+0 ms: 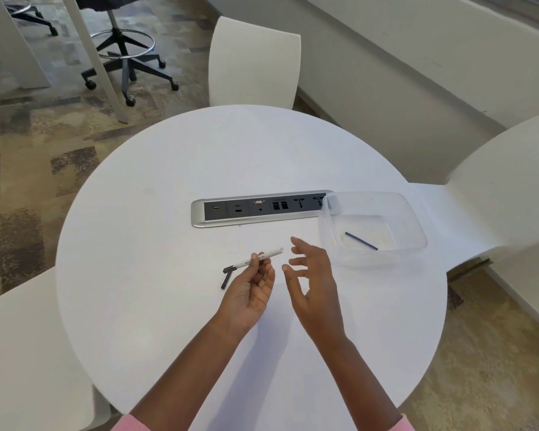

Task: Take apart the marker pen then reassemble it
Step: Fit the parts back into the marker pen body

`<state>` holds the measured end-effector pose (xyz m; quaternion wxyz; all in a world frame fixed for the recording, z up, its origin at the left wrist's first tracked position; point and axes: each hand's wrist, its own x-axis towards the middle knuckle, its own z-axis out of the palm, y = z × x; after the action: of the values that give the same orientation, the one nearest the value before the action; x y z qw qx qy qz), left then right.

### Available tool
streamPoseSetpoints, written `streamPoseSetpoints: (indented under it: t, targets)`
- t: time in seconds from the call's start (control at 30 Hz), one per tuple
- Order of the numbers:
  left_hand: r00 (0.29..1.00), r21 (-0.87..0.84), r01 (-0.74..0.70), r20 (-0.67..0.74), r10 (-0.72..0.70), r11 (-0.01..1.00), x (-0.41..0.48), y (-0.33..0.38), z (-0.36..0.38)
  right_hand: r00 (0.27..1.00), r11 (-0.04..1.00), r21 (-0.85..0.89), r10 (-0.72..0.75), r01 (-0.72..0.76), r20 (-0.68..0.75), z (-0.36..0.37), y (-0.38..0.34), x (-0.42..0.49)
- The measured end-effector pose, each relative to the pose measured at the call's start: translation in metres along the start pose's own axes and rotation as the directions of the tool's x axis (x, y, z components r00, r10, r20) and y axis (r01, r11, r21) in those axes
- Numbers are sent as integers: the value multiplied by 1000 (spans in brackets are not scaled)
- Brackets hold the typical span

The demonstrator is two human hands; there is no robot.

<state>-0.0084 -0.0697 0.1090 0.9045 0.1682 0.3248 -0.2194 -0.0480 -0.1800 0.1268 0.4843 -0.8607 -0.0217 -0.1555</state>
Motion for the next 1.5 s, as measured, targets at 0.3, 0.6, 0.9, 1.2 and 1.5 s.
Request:
streamPoseSetpoints:
  t: [0.3,0.6,0.9,1.2,1.5]
  targets:
    - [999,-14,-35,-10,35,999,1,12,-6,999,997,-70,19,-16,37,11,7,0]
    - [973,95,-189,-118,199,977,7,56,-25,877,935,-341,244,-100,413,64,38,-3]
    - [958,96,-196,-196,211,976,3,75,-49,830,908,-419,232,3,507,113,48,-5]
    - [957,129,-166,-216,191,978,0,78,-59,871,842,-536,212,68,443,117,60,-5]
    - [969,181,-128,-185,162,975,0,77,-60,915,902,-381,315,-206,252,98,62,-11]
